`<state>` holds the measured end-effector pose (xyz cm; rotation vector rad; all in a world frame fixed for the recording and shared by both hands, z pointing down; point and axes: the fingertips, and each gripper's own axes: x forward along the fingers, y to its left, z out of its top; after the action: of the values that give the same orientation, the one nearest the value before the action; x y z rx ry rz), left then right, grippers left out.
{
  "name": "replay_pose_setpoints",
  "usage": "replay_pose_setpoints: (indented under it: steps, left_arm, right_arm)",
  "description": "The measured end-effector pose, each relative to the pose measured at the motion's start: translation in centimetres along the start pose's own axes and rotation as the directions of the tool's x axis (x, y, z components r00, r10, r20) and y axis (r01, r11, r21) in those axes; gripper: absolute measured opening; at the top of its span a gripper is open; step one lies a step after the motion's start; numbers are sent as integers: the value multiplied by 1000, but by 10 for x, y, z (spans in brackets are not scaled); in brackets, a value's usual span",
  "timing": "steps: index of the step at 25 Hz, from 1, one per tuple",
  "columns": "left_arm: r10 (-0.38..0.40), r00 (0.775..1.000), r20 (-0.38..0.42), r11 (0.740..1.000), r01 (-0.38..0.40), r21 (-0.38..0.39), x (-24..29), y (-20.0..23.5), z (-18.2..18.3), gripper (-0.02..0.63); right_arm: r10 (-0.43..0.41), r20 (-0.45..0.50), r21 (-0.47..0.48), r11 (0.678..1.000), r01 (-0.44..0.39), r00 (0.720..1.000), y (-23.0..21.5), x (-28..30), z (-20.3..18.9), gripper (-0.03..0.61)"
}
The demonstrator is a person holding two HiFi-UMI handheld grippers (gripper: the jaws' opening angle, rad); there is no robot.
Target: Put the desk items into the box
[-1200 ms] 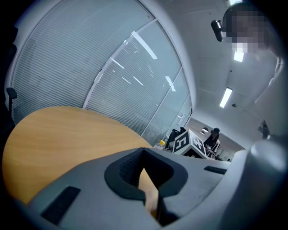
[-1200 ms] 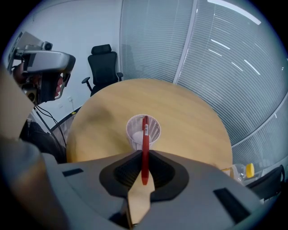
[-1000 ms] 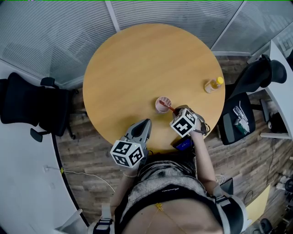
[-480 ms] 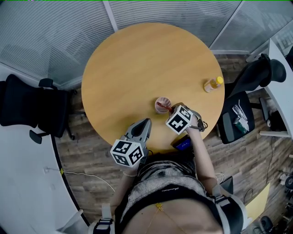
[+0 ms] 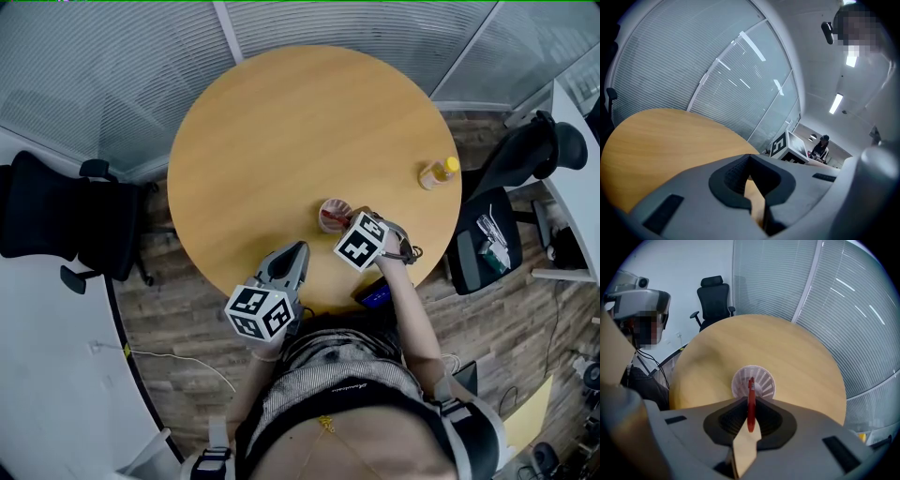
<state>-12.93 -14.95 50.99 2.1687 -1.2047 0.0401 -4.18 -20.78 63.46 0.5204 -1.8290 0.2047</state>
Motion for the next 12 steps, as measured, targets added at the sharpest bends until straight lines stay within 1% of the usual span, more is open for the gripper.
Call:
replay_pose_setpoints:
  steps: [12]
  left_arm:
    - [3,1000,2,1000,-3,-2,-3,4,1,2]
  right_arm:
    - [0,-12,-18,1000,0,1000,0,18,9,61]
